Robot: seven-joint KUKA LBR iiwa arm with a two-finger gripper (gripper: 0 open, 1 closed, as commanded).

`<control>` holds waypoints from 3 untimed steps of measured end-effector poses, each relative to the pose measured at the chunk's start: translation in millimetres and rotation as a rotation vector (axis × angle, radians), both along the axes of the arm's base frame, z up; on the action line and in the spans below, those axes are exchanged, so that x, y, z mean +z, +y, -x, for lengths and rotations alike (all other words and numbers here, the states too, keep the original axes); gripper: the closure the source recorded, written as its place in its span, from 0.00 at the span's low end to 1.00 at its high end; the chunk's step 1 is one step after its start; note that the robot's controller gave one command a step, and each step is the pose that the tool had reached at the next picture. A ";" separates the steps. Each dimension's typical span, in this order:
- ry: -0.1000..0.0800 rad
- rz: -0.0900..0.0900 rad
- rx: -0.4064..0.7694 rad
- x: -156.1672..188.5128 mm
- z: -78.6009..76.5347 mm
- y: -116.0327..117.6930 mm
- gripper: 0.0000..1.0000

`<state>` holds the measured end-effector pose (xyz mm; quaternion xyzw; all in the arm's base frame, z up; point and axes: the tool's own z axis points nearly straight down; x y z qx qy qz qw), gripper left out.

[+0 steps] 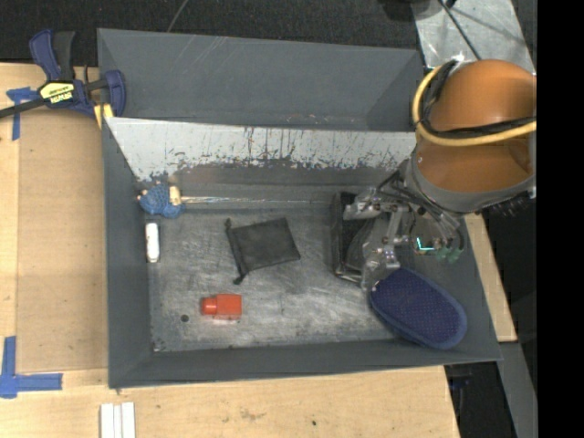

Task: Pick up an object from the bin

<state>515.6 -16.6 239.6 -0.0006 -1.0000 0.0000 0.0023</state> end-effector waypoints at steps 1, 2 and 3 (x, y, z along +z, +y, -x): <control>-0.012 0.000 0.287 -167.0 -99.6 40.0 0.00; -0.013 -0.004 0.097 -137.8 -94.8 100.5 0.00; -0.013 -0.001 0.076 -114.4 -94.6 82.1 0.00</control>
Offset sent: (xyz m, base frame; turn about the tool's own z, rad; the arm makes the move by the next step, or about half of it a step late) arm 0.0965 0.0405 -0.1696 -0.2879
